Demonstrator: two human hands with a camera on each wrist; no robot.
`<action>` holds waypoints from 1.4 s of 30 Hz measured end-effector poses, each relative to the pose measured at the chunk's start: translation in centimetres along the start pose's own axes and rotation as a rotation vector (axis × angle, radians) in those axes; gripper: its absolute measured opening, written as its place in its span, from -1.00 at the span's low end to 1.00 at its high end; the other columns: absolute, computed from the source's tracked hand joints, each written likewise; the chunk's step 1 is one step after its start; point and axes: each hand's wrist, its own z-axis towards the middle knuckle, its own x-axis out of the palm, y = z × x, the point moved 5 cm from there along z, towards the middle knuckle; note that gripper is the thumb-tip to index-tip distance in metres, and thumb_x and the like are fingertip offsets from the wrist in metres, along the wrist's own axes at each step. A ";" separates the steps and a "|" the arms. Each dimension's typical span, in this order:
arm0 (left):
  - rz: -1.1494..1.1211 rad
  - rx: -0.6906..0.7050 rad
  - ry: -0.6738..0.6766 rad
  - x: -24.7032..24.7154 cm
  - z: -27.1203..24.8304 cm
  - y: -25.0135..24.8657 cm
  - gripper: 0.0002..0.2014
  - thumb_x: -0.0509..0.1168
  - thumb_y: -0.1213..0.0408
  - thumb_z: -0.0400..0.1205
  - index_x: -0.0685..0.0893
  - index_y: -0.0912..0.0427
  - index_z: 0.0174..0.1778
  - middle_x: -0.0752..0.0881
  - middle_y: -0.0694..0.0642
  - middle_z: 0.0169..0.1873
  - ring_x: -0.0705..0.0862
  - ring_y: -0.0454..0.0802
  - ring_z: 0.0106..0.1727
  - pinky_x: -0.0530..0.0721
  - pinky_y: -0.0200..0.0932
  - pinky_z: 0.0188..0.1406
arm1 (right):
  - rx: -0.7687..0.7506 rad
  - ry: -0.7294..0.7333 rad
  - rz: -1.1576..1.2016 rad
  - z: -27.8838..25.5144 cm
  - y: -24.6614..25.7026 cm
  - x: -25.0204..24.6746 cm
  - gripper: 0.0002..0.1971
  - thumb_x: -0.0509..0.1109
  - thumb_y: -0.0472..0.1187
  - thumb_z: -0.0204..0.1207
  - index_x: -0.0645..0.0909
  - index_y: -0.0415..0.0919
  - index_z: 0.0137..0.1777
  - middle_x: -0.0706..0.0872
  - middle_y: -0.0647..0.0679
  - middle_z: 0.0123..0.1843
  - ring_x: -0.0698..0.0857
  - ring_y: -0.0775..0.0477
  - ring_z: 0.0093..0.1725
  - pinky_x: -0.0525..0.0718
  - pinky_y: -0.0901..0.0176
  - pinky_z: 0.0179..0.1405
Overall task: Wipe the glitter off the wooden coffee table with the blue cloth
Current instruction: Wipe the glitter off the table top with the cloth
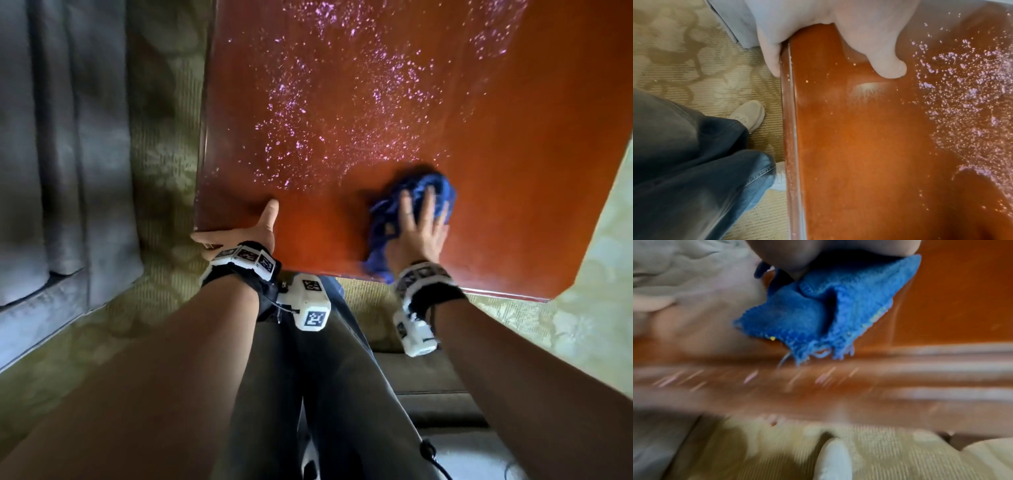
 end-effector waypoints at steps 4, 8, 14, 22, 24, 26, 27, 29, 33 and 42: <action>0.062 0.002 0.016 -0.2 -0.2 -0.2 0.29 0.19 -0.53 0.37 -0.33 0.30 0.66 -0.01 0.37 0.66 0.08 0.29 0.65 -0.01 0.13 0.57 | 0.233 -0.072 0.008 5.7 -0.5 -2.7 -0.31 0.21 -0.06 0.53 0.03 0.15 0.64 -0.10 -0.13 0.70 -0.09 -0.43 0.63 0.04 -0.38 0.54; 0.114 0.011 0.032 -0.4 -0.4 -0.2 0.28 0.15 -0.54 0.39 -0.35 0.33 0.65 -0.05 0.38 0.66 0.05 0.30 0.65 -0.05 0.14 0.57 | 0.045 -0.026 0.001 6.0 6.4 -2.2 -0.33 0.22 -0.01 0.55 0.04 0.20 0.63 -0.12 -0.12 0.70 -0.15 -0.45 0.62 -0.05 -0.43 0.52; 0.176 0.012 0.070 -0.9 -0.7 -0.5 0.29 0.10 -0.56 0.40 -0.38 0.36 0.63 -0.07 0.39 0.66 0.01 0.33 0.65 -0.08 0.17 0.57 | -0.239 0.137 -0.077 -0.4 6.9 0.3 -0.23 0.22 -0.20 0.47 -0.01 0.24 0.63 -0.21 0.02 0.70 -0.27 -0.30 0.64 -0.21 -0.29 0.58; 0.167 0.019 0.084 -0.7 0.2 -0.2 0.27 0.07 -0.57 0.40 -0.38 0.33 0.64 -0.01 0.32 0.67 0.09 0.30 0.64 0.02 0.20 0.57 | -0.070 0.134 -0.068 1.1 5.8 -0.5 -0.27 0.20 -0.10 0.57 -0.11 0.22 0.64 -0.29 -0.01 0.69 -0.31 -0.31 0.63 -0.19 -0.31 0.58; 0.154 0.036 0.078 -0.5 0.7 0.0 0.27 0.08 -0.56 0.41 -0.39 0.34 0.63 0.02 0.31 0.67 0.13 0.31 0.63 0.05 0.22 0.56 | -0.031 0.108 -0.049 1.0 6.7 -0.1 -0.29 0.18 -0.08 0.58 -0.11 0.20 0.64 -0.26 -0.05 0.69 -0.29 -0.36 0.63 -0.18 -0.35 0.57; 0.121 0.039 0.057 -0.1 1.2 0.3 0.26 0.12 -0.54 0.42 -0.39 0.32 0.64 0.04 0.28 0.67 0.15 0.31 0.63 0.05 0.25 0.55 | -0.008 0.088 -0.044 0.9 7.1 0.0 -0.30 0.16 -0.07 0.59 -0.09 0.18 0.65 -0.23 -0.10 0.69 -0.26 -0.38 0.63 -0.15 -0.38 0.56; 0.115 0.035 0.047 -0.1 1.2 0.5 0.26 0.14 -0.53 0.42 -0.38 0.30 0.64 0.07 0.27 0.66 0.17 0.32 0.62 0.05 0.26 0.55 | -0.001 0.082 -0.040 0.9 7.2 0.0 -0.31 0.16 -0.06 0.59 -0.08 0.17 0.65 -0.21 -0.11 0.70 -0.25 -0.39 0.63 -0.15 -0.38 0.55; 0.100 0.024 0.030 0.0 1.3 0.6 0.24 0.18 -0.50 0.42 -0.35 0.26 0.66 0.13 0.29 0.64 0.21 0.33 0.60 0.06 0.28 0.53 | 0.012 0.077 -0.034 0.8 7.5 0.1 -0.31 0.16 -0.05 0.58 -0.08 0.15 0.65 -0.20 -0.13 0.70 -0.23 -0.42 0.62 -0.14 -0.38 0.55; 0.045 0.102 -0.100 -0.6 2.8 0.1 0.32 0.38 -0.43 0.33 -0.30 0.20 0.68 0.05 0.26 0.66 0.11 0.26 0.65 0.06 0.26 0.57 | 0.018 0.074 -0.011 0.3 9.1 0.7 -0.30 0.15 -0.01 0.58 -0.10 0.14 0.66 -0.21 -0.16 0.69 -0.23 -0.47 0.61 -0.14 -0.42 0.53; 0.193 0.740 -0.396 -4.1 3.1 -8.6 0.06 0.35 -0.33 0.46 -0.06 0.07 0.70 0.04 0.23 0.67 0.04 0.23 0.67 0.12 0.32 0.58 | -0.012 0.132 0.048 -0.4 12.4 0.9 -0.29 0.16 -0.01 0.61 -0.16 0.14 0.65 -0.29 -0.14 0.68 -0.30 -0.47 0.60 -0.16 -0.45 0.52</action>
